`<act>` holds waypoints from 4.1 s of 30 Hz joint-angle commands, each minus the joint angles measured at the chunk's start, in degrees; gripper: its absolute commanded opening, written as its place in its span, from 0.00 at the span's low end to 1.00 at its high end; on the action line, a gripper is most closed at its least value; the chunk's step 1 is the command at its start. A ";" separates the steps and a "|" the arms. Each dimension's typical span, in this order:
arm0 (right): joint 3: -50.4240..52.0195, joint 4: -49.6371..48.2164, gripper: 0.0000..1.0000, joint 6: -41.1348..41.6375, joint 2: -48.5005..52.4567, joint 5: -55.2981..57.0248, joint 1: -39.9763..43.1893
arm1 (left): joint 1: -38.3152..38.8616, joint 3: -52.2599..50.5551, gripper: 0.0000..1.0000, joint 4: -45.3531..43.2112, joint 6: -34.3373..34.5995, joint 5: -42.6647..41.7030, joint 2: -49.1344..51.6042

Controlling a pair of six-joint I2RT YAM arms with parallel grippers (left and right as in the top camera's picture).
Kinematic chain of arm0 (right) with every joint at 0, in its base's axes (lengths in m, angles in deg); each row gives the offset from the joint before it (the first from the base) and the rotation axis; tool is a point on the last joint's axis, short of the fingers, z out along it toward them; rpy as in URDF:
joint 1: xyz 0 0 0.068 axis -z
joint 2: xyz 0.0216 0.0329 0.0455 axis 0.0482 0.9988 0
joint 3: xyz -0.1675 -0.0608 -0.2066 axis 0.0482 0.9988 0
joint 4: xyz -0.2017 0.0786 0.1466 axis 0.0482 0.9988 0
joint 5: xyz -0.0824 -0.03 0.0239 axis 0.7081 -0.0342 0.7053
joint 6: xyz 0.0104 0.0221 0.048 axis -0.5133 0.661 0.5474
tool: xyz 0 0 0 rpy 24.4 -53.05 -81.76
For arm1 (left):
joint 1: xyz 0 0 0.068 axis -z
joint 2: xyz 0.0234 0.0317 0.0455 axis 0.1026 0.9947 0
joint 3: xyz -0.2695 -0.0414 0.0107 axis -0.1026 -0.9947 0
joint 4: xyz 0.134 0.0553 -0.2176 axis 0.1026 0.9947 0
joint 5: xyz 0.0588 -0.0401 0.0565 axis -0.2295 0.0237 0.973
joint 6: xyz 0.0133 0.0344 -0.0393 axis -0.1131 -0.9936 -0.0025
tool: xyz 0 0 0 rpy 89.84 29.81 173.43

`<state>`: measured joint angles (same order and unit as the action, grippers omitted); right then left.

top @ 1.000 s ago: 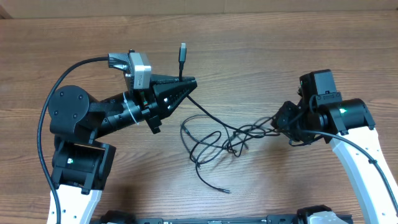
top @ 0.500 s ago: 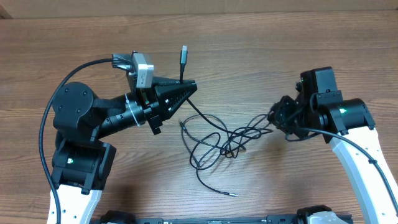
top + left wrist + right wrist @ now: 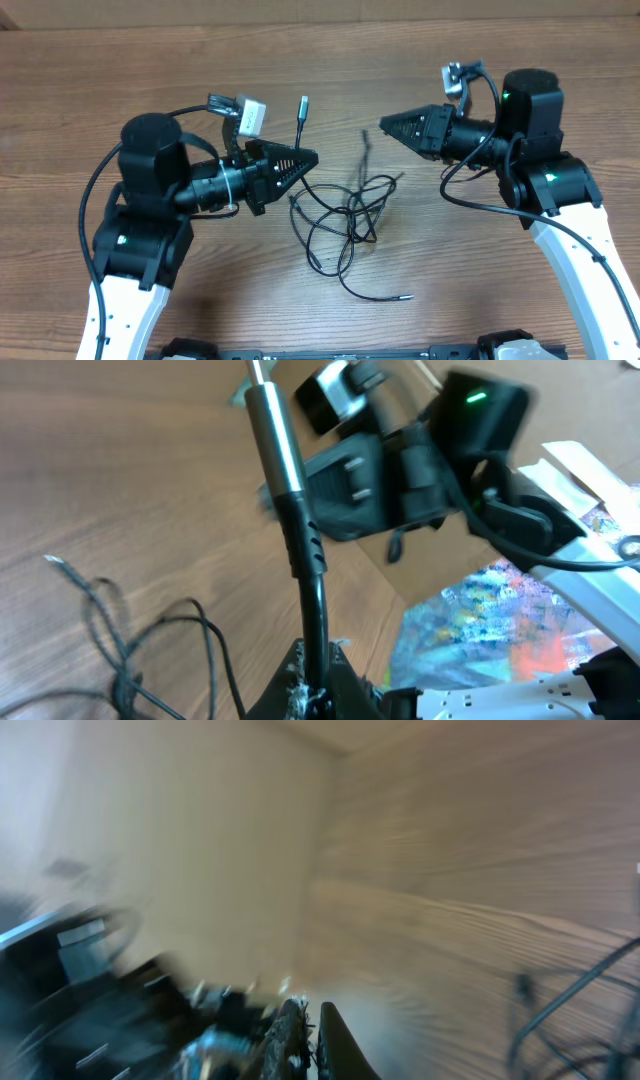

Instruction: Untangle cables

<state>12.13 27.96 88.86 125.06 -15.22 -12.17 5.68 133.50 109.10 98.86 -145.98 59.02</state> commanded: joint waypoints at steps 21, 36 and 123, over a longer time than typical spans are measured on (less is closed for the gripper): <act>-0.39 39.87 1.00 -5.07 -0.20 30.99 0.13 | -0.42 1.03 0.79 6.19 10.16 37.70 5.09; -0.39 41.62 1.00 -6.21 -0.02 40.00 0.13 | 1.40 1.01 1.00 24.52 -7.50 21.18 16.87; 4.02 20.22 1.00 -12.55 4.81 -3.52 0.13 | -4.55 19.80 0.04 -15.50 6.40 -17.57 2.69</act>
<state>15.98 49.49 76.73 129.78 -12.18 -12.17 1.47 152.21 93.76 104.98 -162.48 61.97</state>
